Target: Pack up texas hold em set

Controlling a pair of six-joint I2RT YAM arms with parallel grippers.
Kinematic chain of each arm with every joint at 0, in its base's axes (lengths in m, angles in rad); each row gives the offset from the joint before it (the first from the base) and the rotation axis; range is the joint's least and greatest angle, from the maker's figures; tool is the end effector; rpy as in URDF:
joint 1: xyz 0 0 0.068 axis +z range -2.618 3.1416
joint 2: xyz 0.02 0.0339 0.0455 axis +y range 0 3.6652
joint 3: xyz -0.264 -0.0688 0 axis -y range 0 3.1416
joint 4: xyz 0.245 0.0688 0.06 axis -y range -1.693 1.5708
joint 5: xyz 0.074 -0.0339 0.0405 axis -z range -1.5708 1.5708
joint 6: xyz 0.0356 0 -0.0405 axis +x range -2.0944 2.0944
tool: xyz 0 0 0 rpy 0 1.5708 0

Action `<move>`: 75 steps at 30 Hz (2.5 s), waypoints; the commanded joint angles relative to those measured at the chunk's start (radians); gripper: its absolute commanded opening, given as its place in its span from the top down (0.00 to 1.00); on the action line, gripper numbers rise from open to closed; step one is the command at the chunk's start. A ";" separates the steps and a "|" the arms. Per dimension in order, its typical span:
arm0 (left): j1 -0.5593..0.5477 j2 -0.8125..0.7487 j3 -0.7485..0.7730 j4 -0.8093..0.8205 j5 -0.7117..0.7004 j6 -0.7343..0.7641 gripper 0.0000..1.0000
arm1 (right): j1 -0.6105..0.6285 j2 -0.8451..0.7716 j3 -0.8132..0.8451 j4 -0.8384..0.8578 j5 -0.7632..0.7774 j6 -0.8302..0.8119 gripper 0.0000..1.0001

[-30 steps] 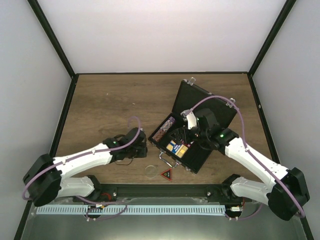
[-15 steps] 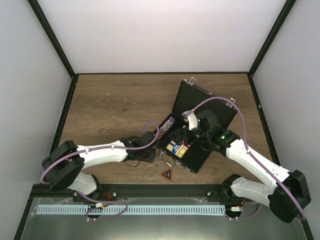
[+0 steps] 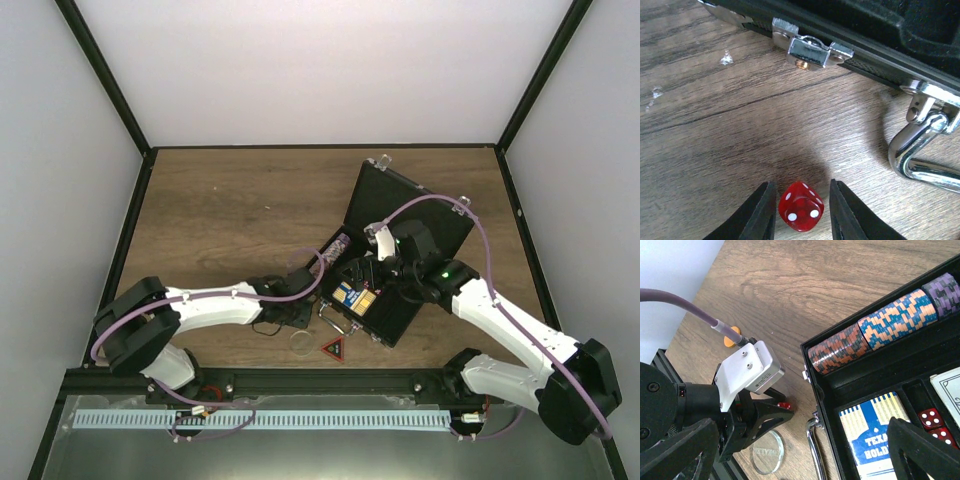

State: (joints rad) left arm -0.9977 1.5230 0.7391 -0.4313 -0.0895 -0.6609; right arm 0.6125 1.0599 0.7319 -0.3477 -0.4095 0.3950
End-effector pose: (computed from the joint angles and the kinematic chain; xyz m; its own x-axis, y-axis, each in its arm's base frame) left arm 0.1444 -0.2179 0.1441 -0.9046 0.2743 -0.3263 0.3353 0.9305 -0.1476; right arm 0.1763 0.1412 0.2550 -0.7731 -0.1118 -0.6244 -0.5245 0.6663 0.5301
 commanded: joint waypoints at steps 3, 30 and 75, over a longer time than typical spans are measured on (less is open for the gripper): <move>-0.010 -0.009 0.015 0.011 -0.009 0.009 0.60 | 0.006 -0.003 0.004 -0.001 -0.012 0.016 0.06; 0.765 -0.255 0.316 -0.119 0.268 0.359 0.00 | 0.387 0.376 0.236 -0.174 0.288 0.365 0.16; 0.948 -0.419 0.107 0.035 0.127 0.462 0.00 | 0.576 0.918 0.634 -0.362 0.566 0.287 0.77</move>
State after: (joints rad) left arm -0.0502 1.0988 0.8486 -0.4122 0.0307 -0.2077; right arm 1.1748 1.9591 1.3190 -0.6804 0.1143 0.6735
